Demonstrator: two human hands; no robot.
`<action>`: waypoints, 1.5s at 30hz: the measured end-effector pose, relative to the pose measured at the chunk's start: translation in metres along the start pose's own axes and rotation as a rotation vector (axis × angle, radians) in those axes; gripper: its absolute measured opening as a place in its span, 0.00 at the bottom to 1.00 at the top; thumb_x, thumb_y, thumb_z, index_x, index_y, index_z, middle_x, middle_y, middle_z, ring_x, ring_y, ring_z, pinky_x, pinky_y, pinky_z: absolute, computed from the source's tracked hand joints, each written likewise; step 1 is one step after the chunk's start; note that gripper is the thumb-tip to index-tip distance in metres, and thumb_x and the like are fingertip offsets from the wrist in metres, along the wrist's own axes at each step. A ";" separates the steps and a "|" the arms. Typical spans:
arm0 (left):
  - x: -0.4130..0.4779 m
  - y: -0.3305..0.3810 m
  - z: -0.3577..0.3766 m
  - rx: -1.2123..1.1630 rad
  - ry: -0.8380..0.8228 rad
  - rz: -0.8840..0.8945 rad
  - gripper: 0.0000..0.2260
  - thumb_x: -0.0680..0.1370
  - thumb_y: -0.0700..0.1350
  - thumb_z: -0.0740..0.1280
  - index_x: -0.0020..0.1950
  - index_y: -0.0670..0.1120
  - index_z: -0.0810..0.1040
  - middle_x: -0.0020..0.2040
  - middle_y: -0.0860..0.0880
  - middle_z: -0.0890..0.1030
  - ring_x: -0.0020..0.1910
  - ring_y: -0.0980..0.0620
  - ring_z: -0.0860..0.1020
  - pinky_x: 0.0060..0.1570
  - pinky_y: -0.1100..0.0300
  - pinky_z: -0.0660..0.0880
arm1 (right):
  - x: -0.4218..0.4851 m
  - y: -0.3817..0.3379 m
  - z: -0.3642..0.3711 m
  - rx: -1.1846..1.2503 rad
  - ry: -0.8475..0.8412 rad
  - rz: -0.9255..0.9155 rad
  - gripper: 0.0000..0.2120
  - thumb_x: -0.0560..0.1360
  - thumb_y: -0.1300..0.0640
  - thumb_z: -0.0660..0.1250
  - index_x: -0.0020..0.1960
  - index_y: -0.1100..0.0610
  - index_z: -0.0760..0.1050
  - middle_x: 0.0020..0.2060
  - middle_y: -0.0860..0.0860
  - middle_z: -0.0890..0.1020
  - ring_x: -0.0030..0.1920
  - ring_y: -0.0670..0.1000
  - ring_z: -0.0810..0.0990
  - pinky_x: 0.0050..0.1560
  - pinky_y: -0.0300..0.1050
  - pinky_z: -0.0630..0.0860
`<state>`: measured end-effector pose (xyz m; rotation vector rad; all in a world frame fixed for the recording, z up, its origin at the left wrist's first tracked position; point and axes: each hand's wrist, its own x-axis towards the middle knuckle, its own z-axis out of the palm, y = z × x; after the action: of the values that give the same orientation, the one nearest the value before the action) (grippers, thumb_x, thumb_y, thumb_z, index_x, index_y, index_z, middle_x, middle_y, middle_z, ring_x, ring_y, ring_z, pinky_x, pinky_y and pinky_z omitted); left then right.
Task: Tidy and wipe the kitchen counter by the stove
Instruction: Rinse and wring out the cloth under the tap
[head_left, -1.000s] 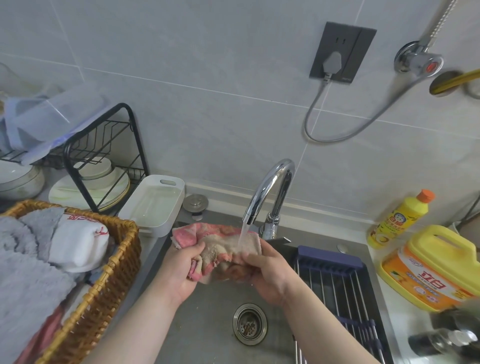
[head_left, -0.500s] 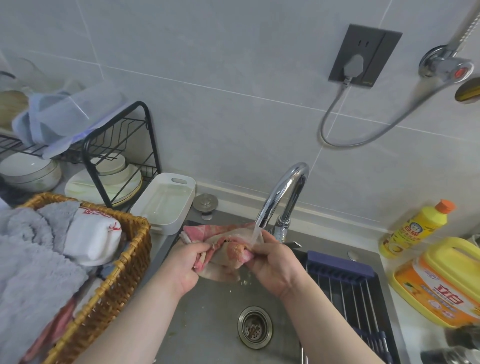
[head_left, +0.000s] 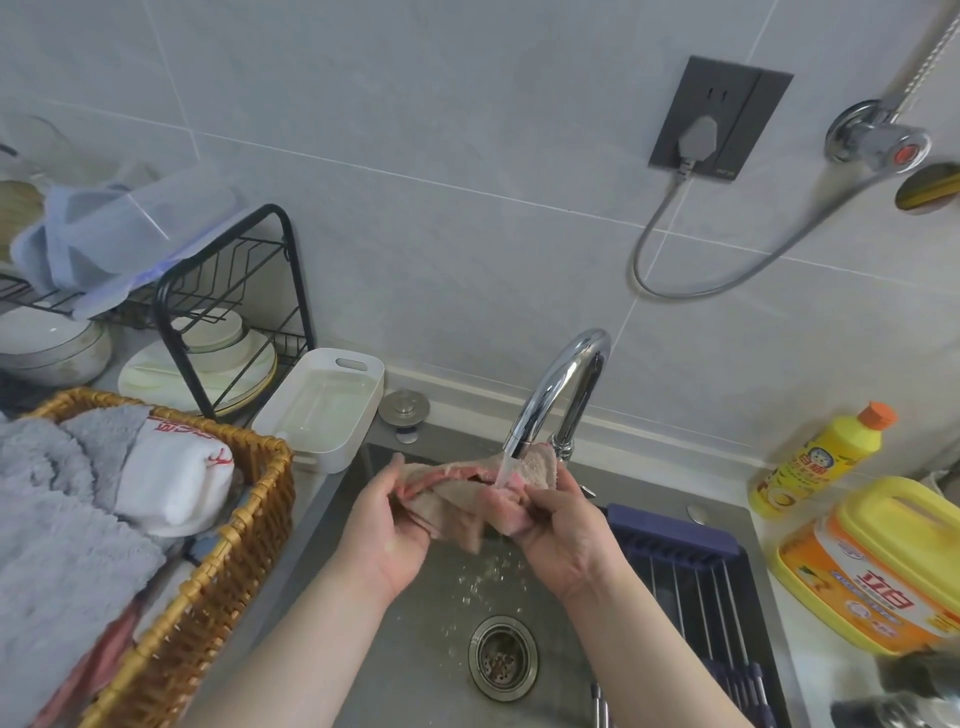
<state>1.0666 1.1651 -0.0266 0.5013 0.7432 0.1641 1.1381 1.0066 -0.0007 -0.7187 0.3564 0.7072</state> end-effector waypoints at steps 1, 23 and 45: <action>-0.003 -0.006 -0.001 -0.019 0.018 -0.071 0.19 0.79 0.56 0.64 0.51 0.39 0.79 0.50 0.37 0.83 0.47 0.41 0.82 0.46 0.49 0.78 | 0.002 0.002 0.003 0.033 0.023 -0.008 0.25 0.79 0.74 0.51 0.68 0.54 0.70 0.60 0.68 0.78 0.50 0.64 0.81 0.45 0.62 0.80; -0.021 -0.026 0.035 0.152 -0.247 -0.006 0.17 0.76 0.22 0.54 0.57 0.37 0.74 0.42 0.40 0.85 0.40 0.46 0.85 0.42 0.54 0.81 | 0.000 -0.012 0.000 0.083 0.265 -0.029 0.25 0.77 0.77 0.49 0.67 0.57 0.68 0.57 0.70 0.76 0.48 0.65 0.81 0.43 0.58 0.83; -0.016 -0.035 0.021 0.084 0.109 0.062 0.09 0.84 0.45 0.59 0.52 0.43 0.77 0.39 0.43 0.85 0.34 0.48 0.83 0.27 0.60 0.79 | -0.013 0.005 -0.016 -0.016 0.076 0.019 0.26 0.76 0.75 0.49 0.64 0.54 0.72 0.59 0.69 0.77 0.58 0.68 0.79 0.50 0.62 0.80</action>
<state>1.0684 1.1221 -0.0213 0.5997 0.8445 0.2199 1.1244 0.9918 -0.0078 -0.7593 0.4284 0.7022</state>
